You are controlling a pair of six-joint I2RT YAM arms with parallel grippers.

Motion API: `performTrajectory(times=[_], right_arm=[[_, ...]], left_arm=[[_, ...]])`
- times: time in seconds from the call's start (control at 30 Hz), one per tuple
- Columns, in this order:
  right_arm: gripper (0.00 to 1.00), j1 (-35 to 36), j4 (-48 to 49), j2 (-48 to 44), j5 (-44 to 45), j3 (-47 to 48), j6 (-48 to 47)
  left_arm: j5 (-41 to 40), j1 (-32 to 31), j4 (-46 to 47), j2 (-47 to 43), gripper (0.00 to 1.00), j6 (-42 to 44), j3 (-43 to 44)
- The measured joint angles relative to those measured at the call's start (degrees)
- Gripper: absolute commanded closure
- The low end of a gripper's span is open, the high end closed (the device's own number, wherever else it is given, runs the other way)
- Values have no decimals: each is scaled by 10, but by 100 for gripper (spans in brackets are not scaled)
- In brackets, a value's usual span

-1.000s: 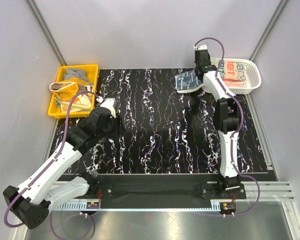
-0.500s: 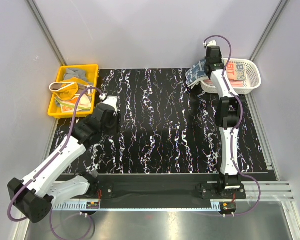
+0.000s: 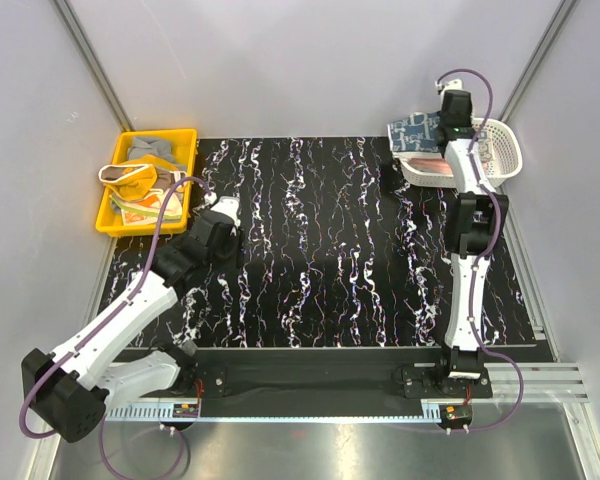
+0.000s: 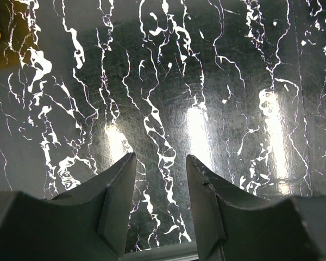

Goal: Fold and stack the towels
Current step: Neatly place the folded towel into the bin

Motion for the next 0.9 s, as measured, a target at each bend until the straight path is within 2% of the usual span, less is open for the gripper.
performTrajectory(times=[0.27, 0.43, 0.47, 0.5, 0.53, 0.6, 0.63, 0.7, 0.73, 0.9], right_arm=[[100, -53, 0, 0, -45, 2, 28], [85, -66, 0, 0, -71, 1, 52], [81, -68, 0, 0, -75, 0, 57], [73, -69, 0, 0, -82, 0, 62], [55, -70, 0, 0, -85, 0, 69], [35, -71, 0, 0, -90, 0, 85], [20, -72, 0, 0, -94, 0, 92], [6, -73, -5, 0, -102, 0, 108], [0, -73, -12, 0, -106, 2, 116], [0, -73, -77, -9, -129, 23, 183]], left_arm=[[10, 0, 8, 8, 54, 0, -1], [15, 0, 8, 18, 54, 0, -1], [15, 0, 8, 19, 54, 0, -1], [16, 0, 8, 19, 54, 0, -1], [16, 0, 8, 19, 54, 0, -1], [16, 0, 8, 19, 53, 0, -1], [16, 0, 8, 19, 53, 0, -1], [15, 0, 8, 19, 53, 0, -1], [15, 0, 8, 19, 53, 0, -1], [15, 0, 8, 19, 53, 2, -1]])
